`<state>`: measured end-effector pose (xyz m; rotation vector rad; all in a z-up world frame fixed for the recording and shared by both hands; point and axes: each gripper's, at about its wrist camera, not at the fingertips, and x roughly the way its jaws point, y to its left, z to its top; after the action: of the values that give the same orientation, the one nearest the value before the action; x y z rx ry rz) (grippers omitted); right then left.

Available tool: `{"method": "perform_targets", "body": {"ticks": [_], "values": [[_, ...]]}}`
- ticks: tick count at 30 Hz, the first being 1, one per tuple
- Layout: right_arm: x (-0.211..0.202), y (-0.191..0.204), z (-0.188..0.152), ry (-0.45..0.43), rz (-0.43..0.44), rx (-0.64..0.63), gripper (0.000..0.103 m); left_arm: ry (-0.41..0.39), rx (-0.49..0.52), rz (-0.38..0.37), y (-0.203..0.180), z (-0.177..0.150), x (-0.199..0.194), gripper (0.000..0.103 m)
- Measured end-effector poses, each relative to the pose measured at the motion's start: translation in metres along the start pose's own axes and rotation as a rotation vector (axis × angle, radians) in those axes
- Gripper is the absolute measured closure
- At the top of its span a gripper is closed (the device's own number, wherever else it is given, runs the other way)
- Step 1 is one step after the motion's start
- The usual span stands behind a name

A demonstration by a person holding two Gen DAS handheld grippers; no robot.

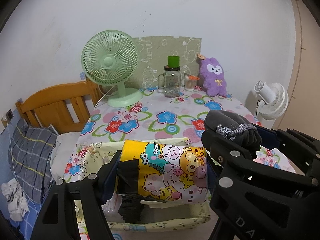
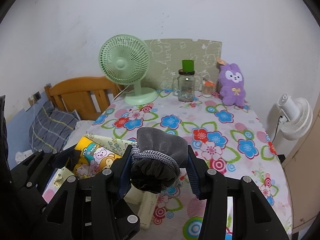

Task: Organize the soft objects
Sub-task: 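Carry the yellow towel with the left tool while the right tool carries the grey sock bundle to the box, then open the left tool over the box while the right tool releases the sock bundle inside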

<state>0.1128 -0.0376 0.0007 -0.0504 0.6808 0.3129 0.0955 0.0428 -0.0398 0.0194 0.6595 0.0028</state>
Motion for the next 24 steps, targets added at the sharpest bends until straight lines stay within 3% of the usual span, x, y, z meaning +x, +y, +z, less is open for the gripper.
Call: {"method": "perform_targets", "body": {"ticks": [24], "values": [[0.063,0.030,-0.013,0.137,0.060,-0.053,0.051,0.143,-0.022,0.030,0.037,-0.026,0.049,0.025]]}}
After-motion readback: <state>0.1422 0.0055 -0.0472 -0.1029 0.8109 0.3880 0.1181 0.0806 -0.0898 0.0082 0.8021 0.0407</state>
